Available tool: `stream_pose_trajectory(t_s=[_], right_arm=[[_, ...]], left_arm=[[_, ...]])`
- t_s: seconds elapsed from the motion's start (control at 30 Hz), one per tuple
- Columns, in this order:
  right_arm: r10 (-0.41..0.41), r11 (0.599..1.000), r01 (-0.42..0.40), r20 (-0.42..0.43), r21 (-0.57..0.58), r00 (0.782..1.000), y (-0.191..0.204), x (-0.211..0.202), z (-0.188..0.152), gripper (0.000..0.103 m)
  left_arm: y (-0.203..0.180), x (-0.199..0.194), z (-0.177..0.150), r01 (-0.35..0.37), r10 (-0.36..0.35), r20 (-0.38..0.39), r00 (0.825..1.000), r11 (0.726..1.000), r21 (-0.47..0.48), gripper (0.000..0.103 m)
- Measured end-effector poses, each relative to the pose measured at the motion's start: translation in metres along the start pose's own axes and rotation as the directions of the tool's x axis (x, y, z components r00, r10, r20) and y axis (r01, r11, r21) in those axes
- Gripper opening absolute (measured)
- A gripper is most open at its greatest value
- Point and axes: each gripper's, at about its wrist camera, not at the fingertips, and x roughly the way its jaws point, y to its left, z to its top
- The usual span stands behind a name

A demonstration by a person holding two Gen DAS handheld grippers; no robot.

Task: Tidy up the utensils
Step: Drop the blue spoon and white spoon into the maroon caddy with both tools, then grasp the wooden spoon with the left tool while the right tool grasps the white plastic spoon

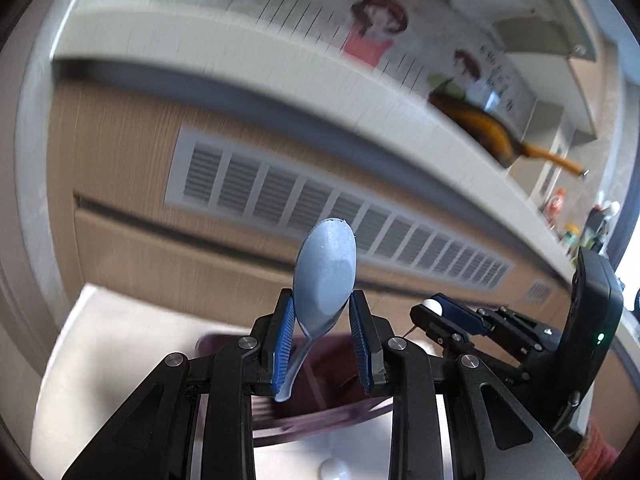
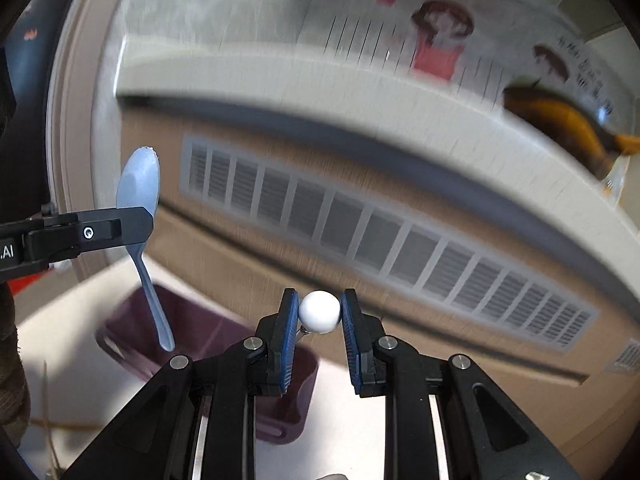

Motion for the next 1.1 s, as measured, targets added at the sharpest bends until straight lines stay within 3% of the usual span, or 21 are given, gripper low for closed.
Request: stream_pose_trajectory(t_s=[0.13,0.2,0.23,0.33,0.43,0.53,0.63,0.8,0.93,1.1], right_arm=[[0.151,0.986,-0.143,-0.102,0.081,0.983,-0.005,0.027,-0.017,0.025],[0.196,0.971,-0.182,-0.078,0.158,0.978,-0.017,0.023,-0.020,0.032],[0.199,0.966,-0.186,-0.062,0.178,0.978,-0.022,0.017,-0.021,0.033],[0.198,0.957,-0.194,0.003,0.216,0.980,-0.036,-0.011,-0.024,0.043],[0.192,0.960,-0.193,0.023,0.203,0.981,-0.038,-0.044,-0.037,0.044],[0.195,0.964,-0.184,-0.042,0.194,0.980,-0.032,-0.057,-0.057,0.044],[0.244,0.950,-0.206,-0.148,0.235,0.958,-0.019,-0.058,-0.094,0.044],[0.252,0.947,-0.185,-0.251,0.264,0.935,0.009,-0.044,-0.135,0.044],[0.278,0.946,-0.211,-0.282,0.245,0.918,0.040,-0.034,-0.142,0.044],[0.253,0.940,-0.151,-0.326,0.305,0.911,0.057,-0.006,-0.137,0.044]], left_arm=[[0.013,0.019,-0.015,-0.009,0.007,-0.062,0.998,1.000,-0.028,0.035],[0.014,0.017,-0.018,-0.008,0.005,-0.074,0.997,0.999,-0.033,0.054],[0.013,0.011,-0.018,-0.001,-0.001,-0.061,0.998,1.000,-0.030,0.056],[0.008,-0.013,-0.017,-0.017,0.017,-0.011,1.000,1.000,0.008,0.057],[0.006,-0.036,-0.024,-0.088,0.088,0.005,0.996,0.995,0.044,0.058],[0.010,-0.051,-0.042,-0.153,0.156,-0.035,0.987,0.986,0.068,0.058],[0.021,-0.063,-0.073,-0.235,0.240,-0.101,0.965,0.970,0.057,0.058],[0.034,-0.087,-0.123,-0.257,0.256,-0.185,0.949,0.966,0.019,0.058],[0.038,-0.100,-0.147,-0.298,0.305,-0.199,0.931,0.952,0.067,0.059],[0.055,-0.109,-0.155,-0.338,0.338,-0.199,0.920,0.941,0.037,0.059]])
